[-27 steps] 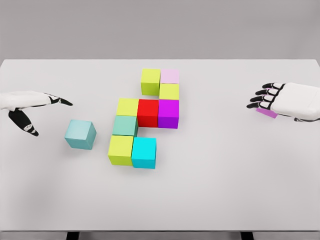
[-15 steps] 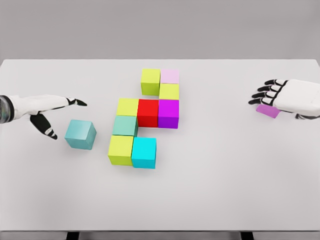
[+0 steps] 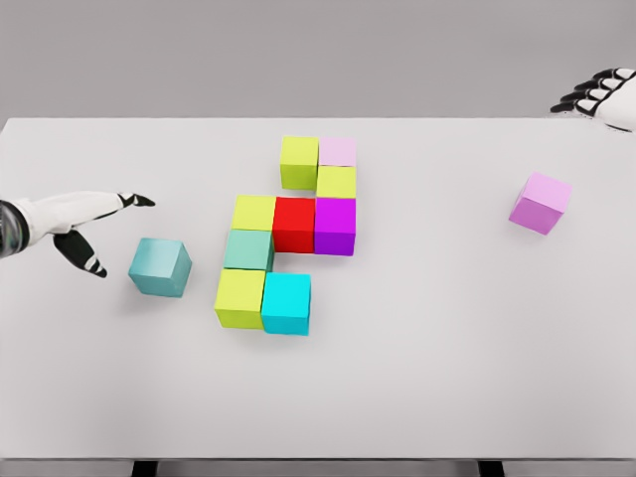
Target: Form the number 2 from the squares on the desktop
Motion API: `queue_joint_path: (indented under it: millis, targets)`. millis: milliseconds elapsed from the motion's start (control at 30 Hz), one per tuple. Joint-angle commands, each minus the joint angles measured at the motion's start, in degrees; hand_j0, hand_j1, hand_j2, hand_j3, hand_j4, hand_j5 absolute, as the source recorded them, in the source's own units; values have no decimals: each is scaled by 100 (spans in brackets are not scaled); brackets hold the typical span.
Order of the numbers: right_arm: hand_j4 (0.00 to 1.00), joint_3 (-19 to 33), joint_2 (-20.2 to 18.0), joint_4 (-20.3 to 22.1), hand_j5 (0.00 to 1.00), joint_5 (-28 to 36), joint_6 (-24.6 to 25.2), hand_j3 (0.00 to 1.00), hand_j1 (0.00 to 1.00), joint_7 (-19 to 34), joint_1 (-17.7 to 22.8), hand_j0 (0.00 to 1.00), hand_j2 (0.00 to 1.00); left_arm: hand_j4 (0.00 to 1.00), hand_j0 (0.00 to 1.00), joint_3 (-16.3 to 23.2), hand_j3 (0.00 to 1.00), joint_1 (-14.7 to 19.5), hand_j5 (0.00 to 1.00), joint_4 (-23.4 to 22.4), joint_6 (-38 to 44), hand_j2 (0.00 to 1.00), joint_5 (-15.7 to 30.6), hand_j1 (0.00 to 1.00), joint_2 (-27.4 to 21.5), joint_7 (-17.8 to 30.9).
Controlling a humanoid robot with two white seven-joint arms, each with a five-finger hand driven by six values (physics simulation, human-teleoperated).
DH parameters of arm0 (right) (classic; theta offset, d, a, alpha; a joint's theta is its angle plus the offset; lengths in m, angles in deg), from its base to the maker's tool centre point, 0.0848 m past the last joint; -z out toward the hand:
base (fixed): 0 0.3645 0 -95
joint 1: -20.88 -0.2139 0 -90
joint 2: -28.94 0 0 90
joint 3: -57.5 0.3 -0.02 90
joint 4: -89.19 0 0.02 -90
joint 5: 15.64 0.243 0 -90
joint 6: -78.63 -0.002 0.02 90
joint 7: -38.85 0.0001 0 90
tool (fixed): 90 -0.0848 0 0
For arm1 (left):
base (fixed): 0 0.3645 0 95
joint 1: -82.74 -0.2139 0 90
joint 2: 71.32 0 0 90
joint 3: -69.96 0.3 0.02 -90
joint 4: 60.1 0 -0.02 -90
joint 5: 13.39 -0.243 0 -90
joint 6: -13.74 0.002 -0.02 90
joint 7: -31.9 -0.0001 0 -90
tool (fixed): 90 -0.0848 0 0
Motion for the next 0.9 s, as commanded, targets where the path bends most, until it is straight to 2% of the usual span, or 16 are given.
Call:
queue_joint_path:
  millis: [0,33,133,233,500,700,867]
  targets:
    - [100,-42,417,-884,100,-263,4,100,100,0,-35,100,100,100,100,43,100,2,100,8,-27,100,-18,100,63,13]
    - [100,-76,514,-981,100,-378,4,100,100,0,-88,100,100,100,100,43,100,-7,100,0,-18,100,-9,100,99,13]
    - [100,-410,462,-779,100,-369,4,100,100,0,-97,100,100,100,100,140,100,-7,100,0,-18,100,-18,100,134,13]
    - [100,-481,453,-788,100,-343,4,100,100,0,-106,100,100,100,100,167,100,-7,100,0,-9,100,-18,100,160,13]
    - [100,-1316,462,-779,100,-378,4,100,100,0,-317,100,100,100,100,167,100,-33,100,0,0,100,-18,100,178,13]
    - [100,-1404,497,-779,100,-422,4,100,100,0,-317,100,100,100,100,167,100,-112,100,0,52,100,-26,100,389,-4]
    - [100,-1413,628,-814,100,-843,4,100,100,0,-352,100,100,100,100,167,100,-139,100,0,61,100,-35,100,389,-13]
